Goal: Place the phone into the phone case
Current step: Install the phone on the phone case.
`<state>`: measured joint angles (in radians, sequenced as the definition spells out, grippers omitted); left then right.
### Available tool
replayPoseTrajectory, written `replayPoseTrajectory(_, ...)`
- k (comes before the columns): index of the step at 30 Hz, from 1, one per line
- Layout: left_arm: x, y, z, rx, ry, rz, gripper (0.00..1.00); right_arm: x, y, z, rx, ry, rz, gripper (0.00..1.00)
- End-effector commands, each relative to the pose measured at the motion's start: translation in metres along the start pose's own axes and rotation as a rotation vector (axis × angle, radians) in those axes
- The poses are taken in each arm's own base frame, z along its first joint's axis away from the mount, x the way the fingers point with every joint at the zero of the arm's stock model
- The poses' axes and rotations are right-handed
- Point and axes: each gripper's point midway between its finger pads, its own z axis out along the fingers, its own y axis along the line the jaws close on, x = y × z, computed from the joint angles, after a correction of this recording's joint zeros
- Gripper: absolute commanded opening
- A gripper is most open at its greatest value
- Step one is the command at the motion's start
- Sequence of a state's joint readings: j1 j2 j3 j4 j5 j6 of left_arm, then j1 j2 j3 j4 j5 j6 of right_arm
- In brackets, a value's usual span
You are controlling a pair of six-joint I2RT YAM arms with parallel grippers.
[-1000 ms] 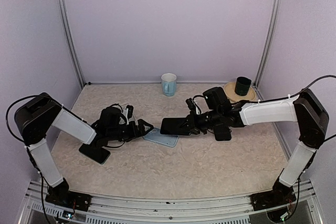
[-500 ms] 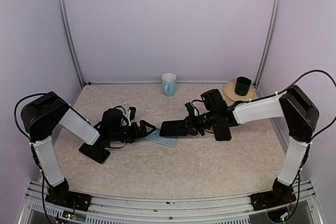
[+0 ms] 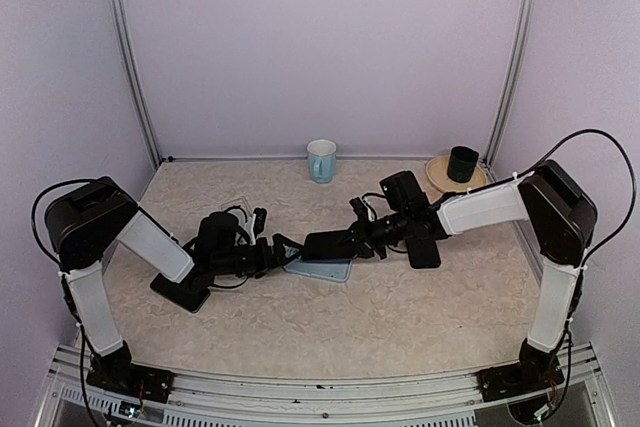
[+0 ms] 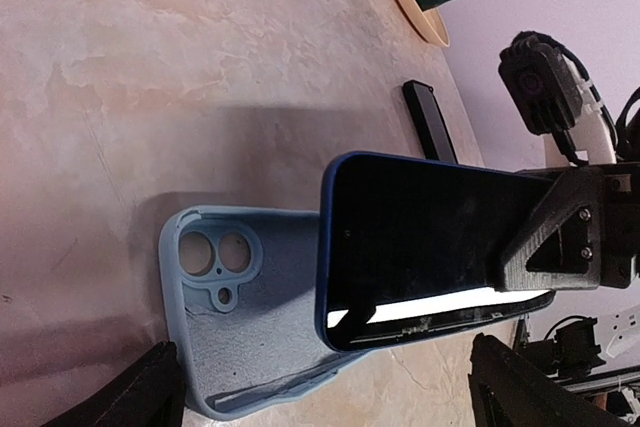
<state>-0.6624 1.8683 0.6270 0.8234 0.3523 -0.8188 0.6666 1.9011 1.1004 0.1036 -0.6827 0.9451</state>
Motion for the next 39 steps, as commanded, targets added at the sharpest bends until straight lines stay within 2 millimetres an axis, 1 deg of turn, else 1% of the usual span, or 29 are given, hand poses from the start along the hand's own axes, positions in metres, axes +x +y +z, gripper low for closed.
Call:
replayPoseTrajectory(1, 0.004, -0.004, 0.001, 0.027, 0.0, -0.003, 0.96, -0.015, 0.011, -0.003, -0.066, -0.015, -0.025, 0.0)
replayPoseTrajectory(6, 0.002, -0.005, 0.001, 0.029, -0.005, -0.003, 0.96, -0.012, 0.006, 0.002, -0.085, 0.019, -0.012, 0.0)
replayPoseTrajectory(14, 0.002, -0.002, 0.002, 0.018, -0.005, -0.005, 0.96, -0.007, -0.004, 0.009, -0.09, 0.048, 0.009, 0.0)
replayPoseTrajectory(23, 0.001, -0.002, 0.005, 0.019, -0.002, -0.004, 0.96, -0.004, -0.01, 0.016, -0.095, 0.078, 0.023, 0.0)
replayPoseTrajectory(30, -0.001, -0.001, 0.006, 0.018, -0.003, -0.002, 0.96, 0.003, -0.012, 0.02, -0.13, 0.121, 0.066, 0.0)
replayPoseTrajectory(39, -0.001, -0.002, 0.007, 0.023, -0.002, -0.002, 0.96, 0.006, -0.023, 0.026, -0.131, 0.152, 0.118, 0.0)
